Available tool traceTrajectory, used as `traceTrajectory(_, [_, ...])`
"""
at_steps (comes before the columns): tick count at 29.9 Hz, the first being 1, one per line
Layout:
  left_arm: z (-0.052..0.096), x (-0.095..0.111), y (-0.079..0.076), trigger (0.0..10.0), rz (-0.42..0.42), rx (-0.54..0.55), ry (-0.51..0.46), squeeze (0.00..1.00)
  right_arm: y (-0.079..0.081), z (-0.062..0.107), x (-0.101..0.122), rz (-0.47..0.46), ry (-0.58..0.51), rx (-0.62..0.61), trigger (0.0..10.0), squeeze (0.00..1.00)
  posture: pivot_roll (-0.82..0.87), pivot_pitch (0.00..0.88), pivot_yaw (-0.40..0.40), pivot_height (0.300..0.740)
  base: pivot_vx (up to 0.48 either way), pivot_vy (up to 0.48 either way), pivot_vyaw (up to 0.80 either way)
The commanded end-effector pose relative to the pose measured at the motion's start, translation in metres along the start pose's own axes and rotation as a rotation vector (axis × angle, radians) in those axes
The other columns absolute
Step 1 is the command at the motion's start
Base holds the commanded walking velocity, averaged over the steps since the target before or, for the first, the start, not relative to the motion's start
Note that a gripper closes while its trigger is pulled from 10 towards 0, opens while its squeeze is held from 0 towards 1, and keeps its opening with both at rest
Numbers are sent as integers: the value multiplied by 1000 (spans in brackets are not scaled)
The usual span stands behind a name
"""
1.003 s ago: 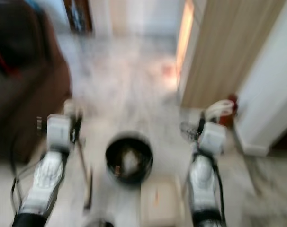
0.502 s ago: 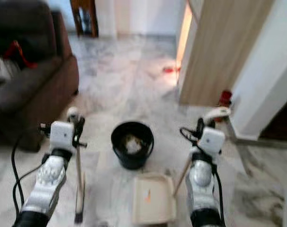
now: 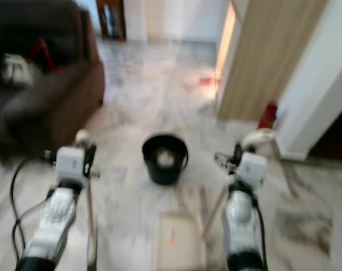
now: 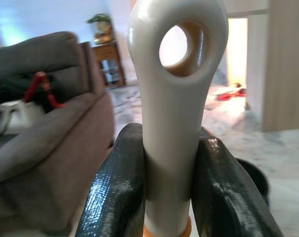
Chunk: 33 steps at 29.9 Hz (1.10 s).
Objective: Sweep floor
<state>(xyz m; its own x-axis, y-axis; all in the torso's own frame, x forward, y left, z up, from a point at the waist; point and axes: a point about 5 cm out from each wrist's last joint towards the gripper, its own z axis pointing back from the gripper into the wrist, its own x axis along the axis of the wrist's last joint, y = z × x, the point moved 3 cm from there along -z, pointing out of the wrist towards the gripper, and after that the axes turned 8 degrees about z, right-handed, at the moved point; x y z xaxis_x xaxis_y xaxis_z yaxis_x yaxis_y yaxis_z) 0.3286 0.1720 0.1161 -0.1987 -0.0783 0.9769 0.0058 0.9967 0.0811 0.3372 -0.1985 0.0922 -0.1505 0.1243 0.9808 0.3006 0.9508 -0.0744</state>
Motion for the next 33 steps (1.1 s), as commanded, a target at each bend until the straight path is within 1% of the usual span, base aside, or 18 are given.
traceTrajectory(1, [-8, 14, -8, 10000, 6, -22, -58, 0, -6, -6, 9, 7, -34, -15, 10000, 0, 158, 0, -64, 740, 0, 0, -800])
traceTrajectory(12, [-8, 14, -10, 10000, 2, -22, -60, 0, -6, -6, 8, 8, -29, -8, 10000, 0, 155, 0, -66, 740, 0, 0, -800])
traceTrajectory(13, [-8, 14, -9, 10000, -26, -13, -58, 0, -6, -6, 8, 10, -29, -8, 10000, 0, 153, 0, -67, 740, 0, 0, -800])
traceTrajectory(15, [-9, 14, -7, 10000, -50, -4, -60, 0, -6, -7, 9, 11, -29, -7, 10000, 0, 153, 0, -67, 740, 0, 0, -800])
traceTrajectory(19, [-9, 15, -6, 10000, -49, 3, -64, 0, -4, -7, 9, 11, -28, -5, 10000, 0, 156, 0, -68, 740, 0, -446, -800])
traceTrajectory(20, [-9, 15, -5, 10000, -35, 9, -64, 0, -3, -6, 9, 11, -27, -2, 10000, 0, 158, 0, -69, 740, 0, 0, -800])
traceTrajectory(23, [-9, 15, -4, 10000, -36, 11, -64, 0, -2, -6, 8, 12, -25, 2, 10000, 0, 159, 0, -69, 740, 0, 0, -800])
traceTrajectory(25, [-9, 15, -4, 10000, -48, 10, -64, 0, -2, -6, 8, 14, -25, 3, 10000, 0, 159, 0, -69, 740, 0, 0, -800])
traceTrajectory(26, [-9, 15, -4, 10000, -64, 10, -63, 0, -3, -6, 8, 15, -25, 3, 10000, 0, 157, 0, -70, 740, 0, -289, -800])
traceTrajectory(29, [-9, 14, -5, 10000, -71, 9, -63, 0, -3, -7, 8, 16, -25, 2, 10000, 0, 155, 0, -71, 740, 0, -416, -800])
traceTrajectory(31, [-9, 15, -6, 10000, -62, 12, -67, 0, -3, -7, 8, 17, -24, 2, 10000, 0, 154, 0, -72, 740, 0, -480, -800])
traceTrajectory(32, [-9, 15, -6, 10000, -42, 20, -70, 0, -4, -7, 8, 17, -24, 3, 10000, 0, 155, 0, -72, 740, 0, 0, -800])
traceTrajectory(33, [-9, 15, -6, 10000, -40, 22, -71, 0, -4, -7, 8, 17, -24, 3, 10000, 0, 155, 0, -72, 740, 0, 0, -800])
